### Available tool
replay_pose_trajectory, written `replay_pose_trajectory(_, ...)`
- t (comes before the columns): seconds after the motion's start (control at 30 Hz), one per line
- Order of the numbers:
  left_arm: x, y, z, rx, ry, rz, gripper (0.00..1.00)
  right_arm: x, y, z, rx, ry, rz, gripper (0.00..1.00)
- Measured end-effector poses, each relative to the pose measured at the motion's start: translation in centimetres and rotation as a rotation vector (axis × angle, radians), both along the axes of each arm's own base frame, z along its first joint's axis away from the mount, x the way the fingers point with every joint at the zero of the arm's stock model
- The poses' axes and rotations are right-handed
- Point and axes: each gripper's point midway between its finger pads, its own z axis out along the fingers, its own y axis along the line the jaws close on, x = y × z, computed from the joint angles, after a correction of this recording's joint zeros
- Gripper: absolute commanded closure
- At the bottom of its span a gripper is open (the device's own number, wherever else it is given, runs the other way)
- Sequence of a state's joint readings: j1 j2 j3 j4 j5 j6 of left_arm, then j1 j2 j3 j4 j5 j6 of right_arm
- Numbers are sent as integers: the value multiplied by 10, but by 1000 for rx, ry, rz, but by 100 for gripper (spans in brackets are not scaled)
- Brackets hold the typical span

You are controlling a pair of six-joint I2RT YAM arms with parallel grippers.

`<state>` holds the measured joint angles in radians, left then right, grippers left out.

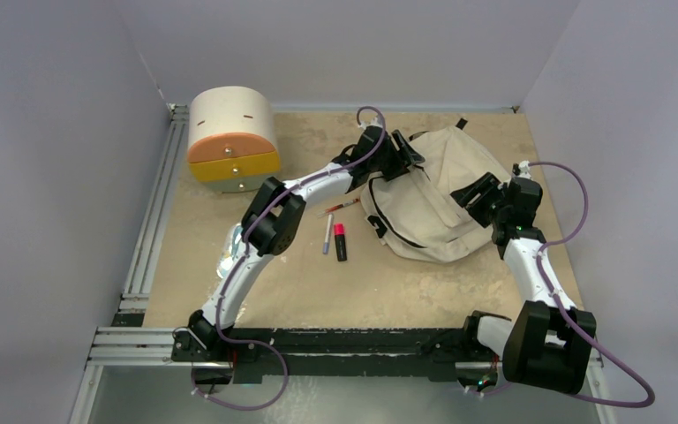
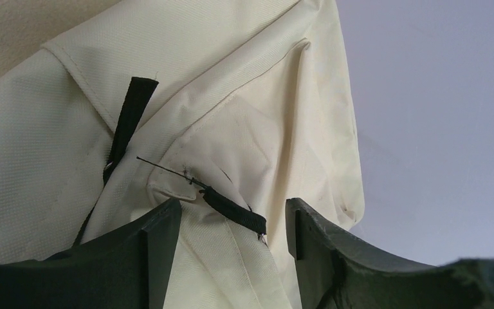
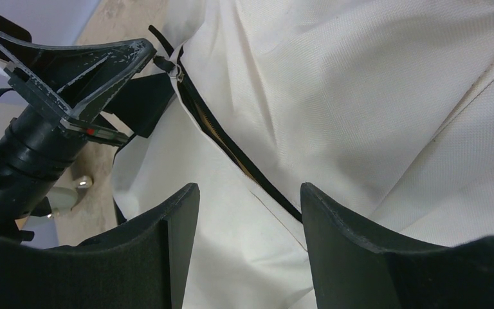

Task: Pack the student bag
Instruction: Unzip the student bag at the center of the board.

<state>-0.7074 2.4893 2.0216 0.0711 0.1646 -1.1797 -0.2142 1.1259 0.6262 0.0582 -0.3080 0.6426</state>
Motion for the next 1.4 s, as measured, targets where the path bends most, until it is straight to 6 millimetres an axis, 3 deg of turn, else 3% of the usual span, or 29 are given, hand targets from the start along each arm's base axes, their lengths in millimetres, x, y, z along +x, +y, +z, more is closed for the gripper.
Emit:
replay_pose_trajectory(0.57, 10, -6, 1, -55, -31, -7, 60, -1, 0, -2, -6, 3, 5, 39)
replay_pose_trajectory(0.73, 11, -8, -10, -57, -24, -20, 77, -1, 0, -2, -7, 3, 6, 39)
replay_pose_trajectory(0.9, 12, -6, -14, -56, -20, -22, 100, -1, 0, -4, -9, 8, 8, 39)
replay_pose_trajectory(1.2, 14, -5, -13, -44, -58, -45, 100, 1, 4, -14, 5, 40, 15, 38)
replay_pose_trajectory(1.4, 16, -4, -10, -3, -153, -92, 100, 2, 17, -26, 4, 76, 46, 36)
